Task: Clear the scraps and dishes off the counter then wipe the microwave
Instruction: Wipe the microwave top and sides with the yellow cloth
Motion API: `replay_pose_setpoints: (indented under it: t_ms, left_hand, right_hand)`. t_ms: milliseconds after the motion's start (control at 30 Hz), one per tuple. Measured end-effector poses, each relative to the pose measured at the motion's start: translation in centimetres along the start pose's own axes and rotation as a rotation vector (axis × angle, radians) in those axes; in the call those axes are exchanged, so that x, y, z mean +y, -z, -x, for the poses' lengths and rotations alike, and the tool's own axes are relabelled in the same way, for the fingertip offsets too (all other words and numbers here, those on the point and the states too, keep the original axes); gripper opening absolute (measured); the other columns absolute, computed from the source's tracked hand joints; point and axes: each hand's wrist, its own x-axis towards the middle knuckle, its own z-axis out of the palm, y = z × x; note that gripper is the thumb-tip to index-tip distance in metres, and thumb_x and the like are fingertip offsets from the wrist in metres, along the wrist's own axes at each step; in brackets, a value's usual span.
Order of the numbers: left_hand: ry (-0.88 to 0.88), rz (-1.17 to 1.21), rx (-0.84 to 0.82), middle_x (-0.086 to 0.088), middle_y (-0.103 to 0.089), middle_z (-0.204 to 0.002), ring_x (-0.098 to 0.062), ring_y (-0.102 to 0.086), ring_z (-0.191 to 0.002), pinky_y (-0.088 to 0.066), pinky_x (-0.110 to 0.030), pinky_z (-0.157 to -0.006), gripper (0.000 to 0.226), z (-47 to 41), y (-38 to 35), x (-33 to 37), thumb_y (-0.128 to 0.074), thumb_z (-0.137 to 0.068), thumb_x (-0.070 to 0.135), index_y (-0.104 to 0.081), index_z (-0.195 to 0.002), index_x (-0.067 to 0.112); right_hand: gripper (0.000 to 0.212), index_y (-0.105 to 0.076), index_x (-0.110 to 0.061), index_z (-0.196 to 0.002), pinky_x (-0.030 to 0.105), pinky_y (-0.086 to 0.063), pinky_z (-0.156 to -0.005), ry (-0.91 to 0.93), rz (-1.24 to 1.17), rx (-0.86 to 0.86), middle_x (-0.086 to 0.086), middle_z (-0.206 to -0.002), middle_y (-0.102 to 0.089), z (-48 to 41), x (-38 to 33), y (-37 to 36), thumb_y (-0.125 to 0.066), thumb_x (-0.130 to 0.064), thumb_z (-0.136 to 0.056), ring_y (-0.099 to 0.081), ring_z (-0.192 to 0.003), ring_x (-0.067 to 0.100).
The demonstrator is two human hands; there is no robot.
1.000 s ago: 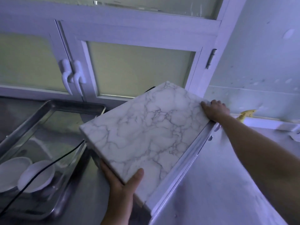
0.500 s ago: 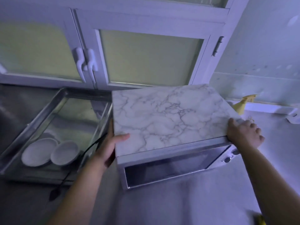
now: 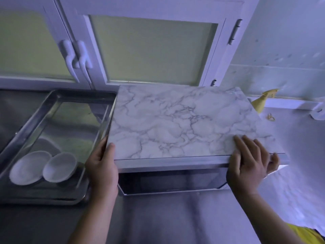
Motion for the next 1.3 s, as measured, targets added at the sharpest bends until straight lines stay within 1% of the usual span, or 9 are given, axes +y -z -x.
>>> replay_pose_setpoints:
  t_ms: [133, 400, 700, 833, 900, 967, 1067, 1233, 1300]
  left_hand:
    - [-0.102, -0.024, 0.197, 0.011, -0.076, -0.102, -0.015, -0.069, -0.105, -0.055, -0.04, -0.096, 0.038, -0.8, -0.2, -1.6, -0.05, -0.082, 0.016, -0.078, -0.102, 0.033]
    - [-0.042, -0.072, 0.145, 0.02, -0.075, -0.093, -0.004, -0.07, -0.1, -0.056, -0.031, -0.087, 0.038, -9.4, -3.7, -2.3, -0.05, -0.076, 0.023, -0.078, -0.094, 0.043]
    - [-0.015, -0.141, -0.004, 0.021, -0.073, -0.088, 0.0, -0.068, -0.092, -0.047, -0.004, -0.068, 0.04, -15.9, -8.9, -2.0, -0.051, -0.08, 0.024, -0.077, -0.11, 0.02]
    - [-0.03, -0.285, -0.048, 0.007, -0.073, -0.106, -0.013, -0.065, -0.105, -0.045, -0.016, -0.08, 0.042, -15.7, -8.5, -1.3, -0.047, -0.086, 0.024, -0.073, -0.118, 0.02]
    - [-0.164, -0.438, -0.026, -0.006, -0.069, -0.12, -0.026, -0.061, -0.113, -0.042, -0.025, -0.092, 0.043, -14.8, -8.2, -0.7, -0.047, -0.089, 0.026, -0.068, -0.125, 0.016]
    - [-0.43, -0.475, -0.019, -0.012, -0.067, -0.119, -0.031, -0.059, -0.11, -0.041, -0.031, -0.096, 0.035, -12.4, -8.1, -0.5, -0.05, -0.095, 0.027, -0.066, -0.124, 0.017]
    - [-0.488, -0.219, -0.215, 0.01, -0.069, -0.107, -0.013, -0.064, -0.105, -0.047, -0.027, -0.094, 0.022, -4.7, -8.7, -1.5, -0.042, -0.105, 0.039, -0.064, -0.108, 0.041]
    - [-0.046, -0.154, -0.66, 0.006, -0.073, -0.088, -0.012, -0.069, -0.091, -0.052, -0.032, -0.088, 0.03, 11.5, -12.1, -5.9, -0.042, -0.1, 0.046, -0.069, -0.094, 0.032]
    - [0.064, -0.273, -0.884, 0.009, -0.075, -0.09, -0.008, -0.07, -0.091, -0.053, -0.031, -0.087, 0.022, 17.3, -14.0, -8.4, -0.051, -0.1, 0.039, -0.071, -0.094, 0.031]
  right_hand:
    - [0.04, -0.08, -0.019, -0.099, 0.067, -0.031, -0.097, 0.133, -0.037, 0.243, -0.001, -0.102, -0.076, 0.3, 0.7, -2.0, -0.043, -0.015, -0.085, -0.065, -0.095, 0.029]
    - [0.038, -0.08, -0.024, -0.095, 0.063, -0.037, -0.095, 0.092, 0.012, 0.304, -0.006, -0.095, -0.075, -2.8, -2.1, -6.3, -0.049, -0.016, -0.076, -0.06, -0.087, 0.027]
    - [0.044, -0.069, -0.033, -0.12, 0.055, -0.007, -0.118, -0.182, 0.017, -0.261, -0.004, -0.126, -0.061, -8.2, -4.4, -9.7, -0.039, -0.035, -0.088, -0.039, -0.125, 0.028]
    - [0.039, -0.055, -0.035, -0.136, 0.05, 0.003, -0.121, -0.153, 0.011, -0.472, -0.007, -0.146, -0.048, -8.3, -4.5, -7.7, -0.038, -0.036, -0.101, -0.028, -0.141, 0.021]
    - [0.037, -0.056, -0.031, -0.136, 0.046, 0.0, -0.123, -0.142, -0.102, -0.533, -0.007, -0.152, -0.045, -7.1, -4.1, -5.5, -0.046, -0.033, -0.101, -0.026, -0.147, 0.014]
    - [0.031, -0.067, -0.022, -0.123, 0.044, -0.023, -0.118, -0.176, -0.25, -0.508, -0.003, -0.14, -0.056, -3.7, -2.7, -2.1, -0.057, -0.026, -0.094, -0.043, -0.137, 0.018]
    - [0.016, -0.075, -0.015, -0.103, 0.033, -0.042, -0.097, -0.378, -0.3, -0.585, -0.005, -0.116, -0.063, 4.6, 1.8, 4.0, -0.066, -0.011, -0.09, -0.057, -0.115, 0.019]
    - [0.019, -0.074, -0.023, -0.091, 0.027, -0.041, -0.076, -0.826, -0.186, -0.608, -0.008, -0.088, -0.067, 11.7, 14.0, 12.8, -0.064, -0.007, -0.091, -0.06, -0.083, 0.011]
    - [0.019, -0.074, -0.025, -0.095, 0.028, -0.041, -0.074, -0.921, -0.14, -0.537, -0.007, -0.094, -0.071, 12.1, 19.1, 15.2, -0.063, -0.01, -0.091, -0.063, -0.088, 0.015]
